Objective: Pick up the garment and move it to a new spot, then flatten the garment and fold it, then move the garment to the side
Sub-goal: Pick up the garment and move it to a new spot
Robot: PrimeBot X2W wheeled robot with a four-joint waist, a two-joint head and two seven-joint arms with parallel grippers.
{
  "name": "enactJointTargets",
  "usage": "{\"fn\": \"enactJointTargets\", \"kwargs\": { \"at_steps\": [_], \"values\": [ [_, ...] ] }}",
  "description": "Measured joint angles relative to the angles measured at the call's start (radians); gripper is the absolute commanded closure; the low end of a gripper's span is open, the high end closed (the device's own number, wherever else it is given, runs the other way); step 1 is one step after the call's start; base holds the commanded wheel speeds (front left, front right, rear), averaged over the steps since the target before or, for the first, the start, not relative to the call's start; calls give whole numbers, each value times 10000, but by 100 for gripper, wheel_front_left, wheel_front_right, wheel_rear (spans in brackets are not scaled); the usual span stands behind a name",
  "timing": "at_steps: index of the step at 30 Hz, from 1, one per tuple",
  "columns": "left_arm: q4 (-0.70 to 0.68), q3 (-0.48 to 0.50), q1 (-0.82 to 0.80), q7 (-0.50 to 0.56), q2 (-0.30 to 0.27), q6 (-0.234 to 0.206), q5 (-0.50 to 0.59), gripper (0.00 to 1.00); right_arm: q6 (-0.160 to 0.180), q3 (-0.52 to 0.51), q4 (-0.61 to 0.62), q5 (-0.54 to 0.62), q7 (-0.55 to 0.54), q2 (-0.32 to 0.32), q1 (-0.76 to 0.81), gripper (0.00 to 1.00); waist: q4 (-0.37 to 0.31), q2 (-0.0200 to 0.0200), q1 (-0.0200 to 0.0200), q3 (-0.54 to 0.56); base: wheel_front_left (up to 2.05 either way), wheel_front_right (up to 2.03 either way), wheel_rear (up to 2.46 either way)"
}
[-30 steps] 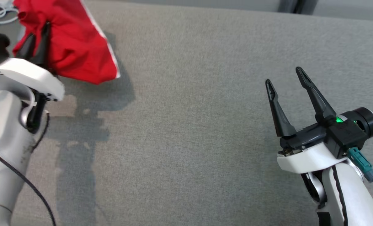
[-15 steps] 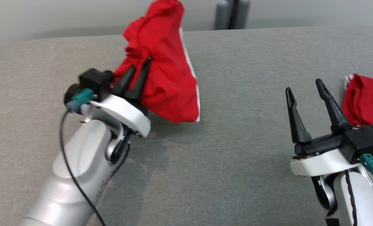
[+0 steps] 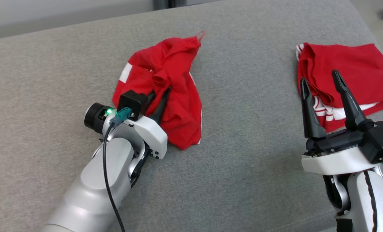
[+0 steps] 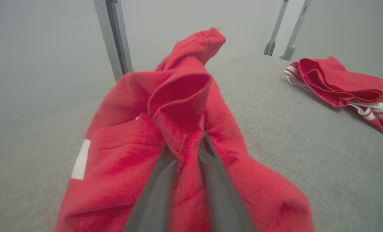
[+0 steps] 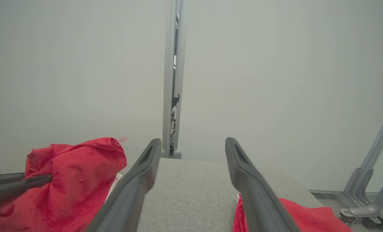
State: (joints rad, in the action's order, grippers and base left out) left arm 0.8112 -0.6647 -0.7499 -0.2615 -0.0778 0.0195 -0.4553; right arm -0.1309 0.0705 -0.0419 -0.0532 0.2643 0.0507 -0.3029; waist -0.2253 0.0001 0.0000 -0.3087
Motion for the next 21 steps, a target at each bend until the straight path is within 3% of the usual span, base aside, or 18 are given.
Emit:
{"fn": "enactJointTargets", "kwargs": {
  "at_steps": [1,2,9,16,21],
  "values": [
    [77,-27,0,0,29,0,94,28,0,-15,0,-19,0,0,0,0,-78,0,0,-54,0,0,0],
    [174,-27,-2,0,75,29,107,0,0,-17,-2,-38,0,-2,0,0,-140,0,0,-97,0,0,0],
    [-36,362,0,0,213,82,109,0,0,-127,-15,-65,0,-2,9,0,27,0,0,-43,0,0,0],
    [-1582,1570,326,0,146,-15,456,0,0,-173,-127,111,0,-10,20,0,704,0,0,353,0,0,0],
    [-2775,2661,1110,-2,-245,-159,949,0,0,-171,-339,196,0,-15,116,0,1280,0,0,774,0,0,0]
  ]
}}
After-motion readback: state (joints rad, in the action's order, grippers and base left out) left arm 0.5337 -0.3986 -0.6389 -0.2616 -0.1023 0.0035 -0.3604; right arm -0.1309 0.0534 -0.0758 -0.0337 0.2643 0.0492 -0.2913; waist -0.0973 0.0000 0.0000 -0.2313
